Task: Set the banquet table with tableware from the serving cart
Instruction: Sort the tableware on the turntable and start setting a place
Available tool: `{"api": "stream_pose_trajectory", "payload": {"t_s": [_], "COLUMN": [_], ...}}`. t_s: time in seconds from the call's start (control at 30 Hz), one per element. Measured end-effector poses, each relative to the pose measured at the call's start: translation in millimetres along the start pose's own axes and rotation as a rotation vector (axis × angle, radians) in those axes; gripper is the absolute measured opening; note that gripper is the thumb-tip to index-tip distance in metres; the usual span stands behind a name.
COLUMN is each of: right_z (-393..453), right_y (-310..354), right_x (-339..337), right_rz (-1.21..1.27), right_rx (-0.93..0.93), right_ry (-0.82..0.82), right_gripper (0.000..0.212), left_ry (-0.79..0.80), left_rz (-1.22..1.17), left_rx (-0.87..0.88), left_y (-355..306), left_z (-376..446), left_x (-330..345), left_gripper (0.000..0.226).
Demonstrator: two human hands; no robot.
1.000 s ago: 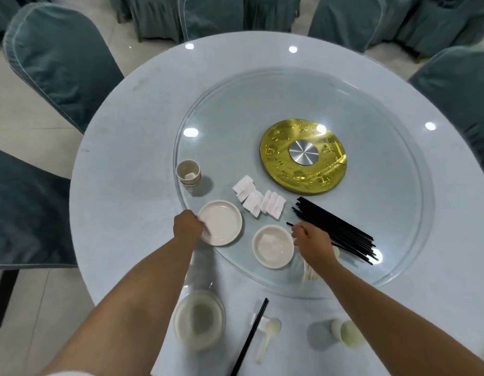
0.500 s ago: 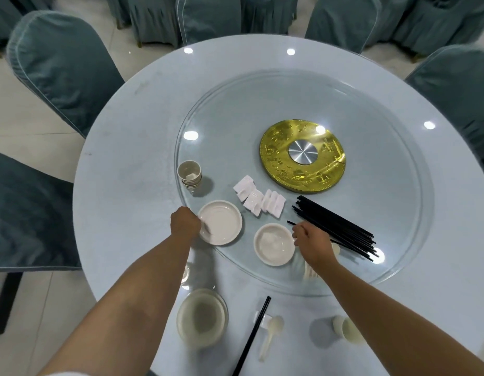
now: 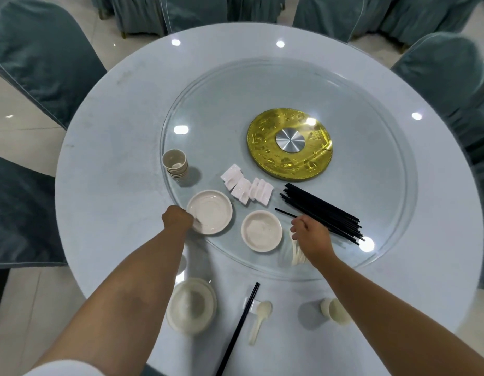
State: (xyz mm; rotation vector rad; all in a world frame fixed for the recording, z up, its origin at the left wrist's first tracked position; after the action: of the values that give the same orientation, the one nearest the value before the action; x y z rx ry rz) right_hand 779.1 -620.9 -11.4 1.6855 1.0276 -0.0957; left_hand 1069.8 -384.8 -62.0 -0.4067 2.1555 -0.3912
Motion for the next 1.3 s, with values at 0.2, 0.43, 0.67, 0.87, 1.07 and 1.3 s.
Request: {"api": "stream_pose_trajectory", "payload": {"t_s": [0.2, 0.43, 0.67, 0.87, 1.07, 1.3], "right_z": [-7.3, -16.8, -23.0, -29.4, -33.8, -28.1], "right_y": [0.2, 0.6, -3.3, 8.9, 18.7, -28.7], "right_x": [4.9, 1.7, 3.9, 18.7, 24.0, -57.3], "right_rz": [-0.016, 0.001, 0.009, 0.044, 0.175, 0.363], "right_rx": [-0.007, -0.025, -0.037, -0.082, 0.006, 0.172], "right_ry": [0.004, 0.003, 0.012, 0.059, 0.197, 0.003], "right_gripper": [0.026, 0.025, 0.025, 0.025, 0.021, 0.020], "left_ry": [0.000, -0.044, -0.092, -0.118, -0.049, 0.263], "left_rz": [-0.046, -0.036, -0.068, -0.233, -0.307, -0.471], "left_rx": [-0.036, -0.038, -0.011, 0.050, 0.209, 0.178], "left_y": [0.9, -0.2, 1.9, -8.4, -54.2, -111.0], "left_z": [-5.7, -10.6, -18.4, -49.1, -109.5, -177.8], "left_x": [-6.3, -11.3, -33.7, -48.3, -24.1, 73.4], "left_gripper": [0.025, 0.024, 0.021, 0.017, 0.021, 0.008]}}
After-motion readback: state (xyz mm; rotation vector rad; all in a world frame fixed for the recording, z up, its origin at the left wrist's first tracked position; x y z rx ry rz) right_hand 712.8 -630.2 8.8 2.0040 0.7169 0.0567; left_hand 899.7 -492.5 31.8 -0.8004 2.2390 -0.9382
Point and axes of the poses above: each hand's wrist, its own z-axis towards the middle knuckle, its own x-axis out of the palm, y = z × x, the point moved 6 cm from there along z, towards the middle knuckle, and after that the axes turned 1 degree about -y, right-handed, at the moved point
